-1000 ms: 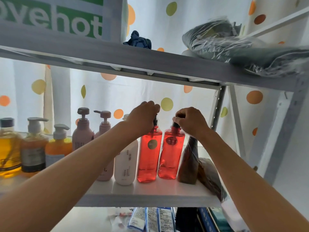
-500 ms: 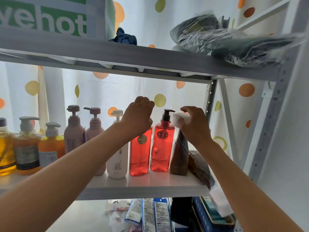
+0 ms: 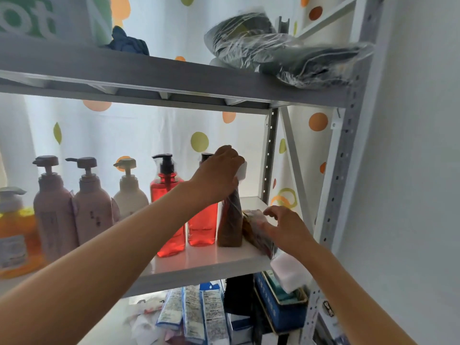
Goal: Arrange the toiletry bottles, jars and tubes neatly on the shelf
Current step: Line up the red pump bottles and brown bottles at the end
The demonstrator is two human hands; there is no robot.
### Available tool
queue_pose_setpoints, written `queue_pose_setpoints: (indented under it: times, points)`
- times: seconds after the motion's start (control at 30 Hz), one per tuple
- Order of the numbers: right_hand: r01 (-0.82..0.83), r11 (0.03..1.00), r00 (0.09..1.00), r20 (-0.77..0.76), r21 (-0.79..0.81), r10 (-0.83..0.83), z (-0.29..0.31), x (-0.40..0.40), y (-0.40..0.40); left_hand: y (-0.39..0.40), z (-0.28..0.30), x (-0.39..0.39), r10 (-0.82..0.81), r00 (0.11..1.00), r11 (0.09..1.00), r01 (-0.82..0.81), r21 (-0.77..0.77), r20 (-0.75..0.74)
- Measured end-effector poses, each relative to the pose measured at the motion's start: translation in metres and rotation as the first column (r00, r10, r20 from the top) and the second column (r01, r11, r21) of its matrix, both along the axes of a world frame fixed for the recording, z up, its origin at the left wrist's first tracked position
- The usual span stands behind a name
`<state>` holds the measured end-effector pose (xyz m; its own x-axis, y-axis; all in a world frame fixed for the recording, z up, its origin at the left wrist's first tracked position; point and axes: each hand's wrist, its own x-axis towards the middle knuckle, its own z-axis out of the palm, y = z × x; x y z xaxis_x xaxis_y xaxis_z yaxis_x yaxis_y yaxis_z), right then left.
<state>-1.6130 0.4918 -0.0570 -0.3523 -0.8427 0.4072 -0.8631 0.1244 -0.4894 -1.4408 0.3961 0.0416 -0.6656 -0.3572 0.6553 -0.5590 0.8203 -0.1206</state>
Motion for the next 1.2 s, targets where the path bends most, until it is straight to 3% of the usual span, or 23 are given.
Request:
queue_pose_setpoints:
  times: [0.3,0.83,1.07,1.2]
  points:
    - [0.125,0.988,0.992,-0.011,0.088,-0.124,-0.043,-0.008,0.03,-0.009,-0.002,-0.026,0.107,0.993,0.983,-0.115,0.145,0.057]
    - [0.313,0.947,0.947,0.096,-0.066,-0.307,-0.084,0.013,0.055,-0.02,-0.002,-0.03,0.099,0.994,0.995,-0.099,-0.01,0.044]
    - [0.248,0.967,0.967,0.071,-0.055,-0.244,-0.089,0.02,0.06,-0.022,0.0,-0.029,0.11,0.991,0.994,-0.108,-0.034,0.07]
    - [0.253,0.959,0.956,0.184,-0.125,-0.228,-0.077,0.022,0.056,-0.021,0.001,-0.028,0.114,0.99,0.993,-0.111,-0.036,0.079]
